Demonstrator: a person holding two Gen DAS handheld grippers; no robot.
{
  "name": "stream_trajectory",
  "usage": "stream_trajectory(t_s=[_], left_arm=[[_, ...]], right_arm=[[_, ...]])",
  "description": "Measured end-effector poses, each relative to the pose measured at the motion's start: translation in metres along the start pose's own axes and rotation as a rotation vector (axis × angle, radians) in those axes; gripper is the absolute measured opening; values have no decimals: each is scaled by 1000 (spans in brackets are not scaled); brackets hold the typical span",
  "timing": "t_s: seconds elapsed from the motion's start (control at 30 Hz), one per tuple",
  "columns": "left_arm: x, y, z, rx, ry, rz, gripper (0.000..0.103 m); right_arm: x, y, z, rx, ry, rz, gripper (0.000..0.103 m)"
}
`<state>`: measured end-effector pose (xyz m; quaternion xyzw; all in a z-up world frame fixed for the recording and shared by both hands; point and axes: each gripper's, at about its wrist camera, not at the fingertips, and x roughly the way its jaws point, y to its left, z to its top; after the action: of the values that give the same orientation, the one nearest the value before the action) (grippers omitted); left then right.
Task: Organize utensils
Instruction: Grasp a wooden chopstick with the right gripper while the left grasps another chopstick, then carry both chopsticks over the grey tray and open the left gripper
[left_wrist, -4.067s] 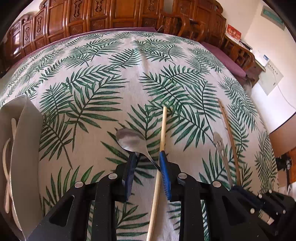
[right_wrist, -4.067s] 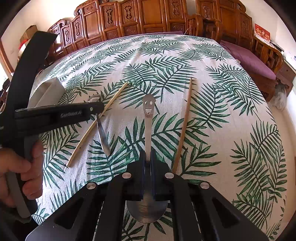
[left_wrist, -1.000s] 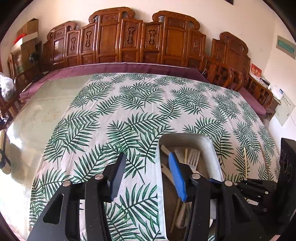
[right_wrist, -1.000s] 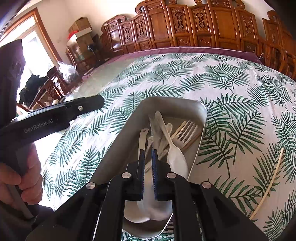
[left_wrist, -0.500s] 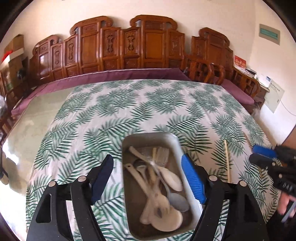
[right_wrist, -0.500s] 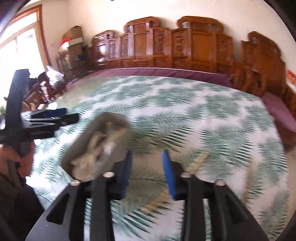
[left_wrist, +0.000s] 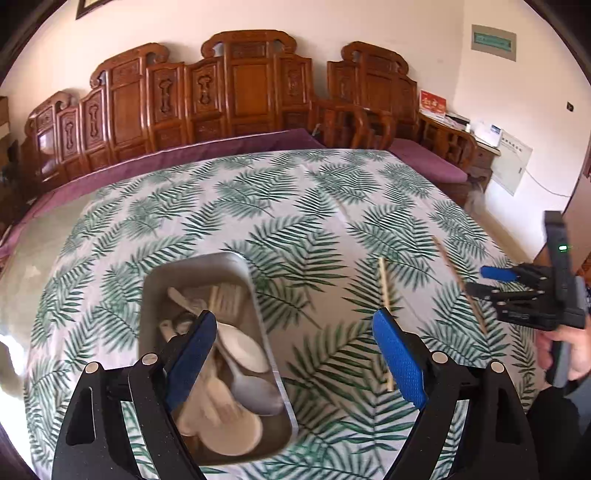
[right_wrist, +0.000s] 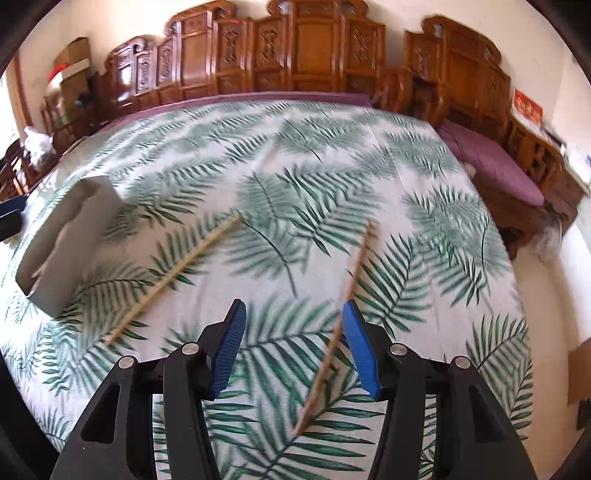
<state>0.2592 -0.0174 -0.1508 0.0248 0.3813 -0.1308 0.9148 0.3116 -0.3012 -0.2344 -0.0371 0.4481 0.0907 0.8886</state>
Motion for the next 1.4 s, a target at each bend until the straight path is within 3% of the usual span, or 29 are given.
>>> stream_trajectory(t_s=[0.3,0.47,0.53,0.8,0.97,1.07,1.2,1.3,1.4], left_arm=[[13,-36,-10,45,31,-39,79],[25,-65,-20,98,72,-67,65],[32,-74,-23,115,90,-76,59],[65,-108,-37,165,157,-85,53],[84,-109,-35,162,176,-62,49],[95,-106,-35,155,192,-52,43],[111,-102,-37,147,224,-42,25],[116,-98,-36,127,223,-43,21],[118,-94,-34,98,224,-35,10]], right_arm=[[28,-17,-14,26,87,-41,32],[29,-17,-17,22,98,-44,27],[28,-15,-17,21,104,-35,10],[26,-13,-17,20,121,-20,7],[26,-12,-16,15,122,-28,7],[26,-14,-17,35,123,-15,7],[27,-13,-16,34,124,-19,7],[27,-15,-16,36,125,-15,7],[27,-14,-16,41,125,-11,7]])
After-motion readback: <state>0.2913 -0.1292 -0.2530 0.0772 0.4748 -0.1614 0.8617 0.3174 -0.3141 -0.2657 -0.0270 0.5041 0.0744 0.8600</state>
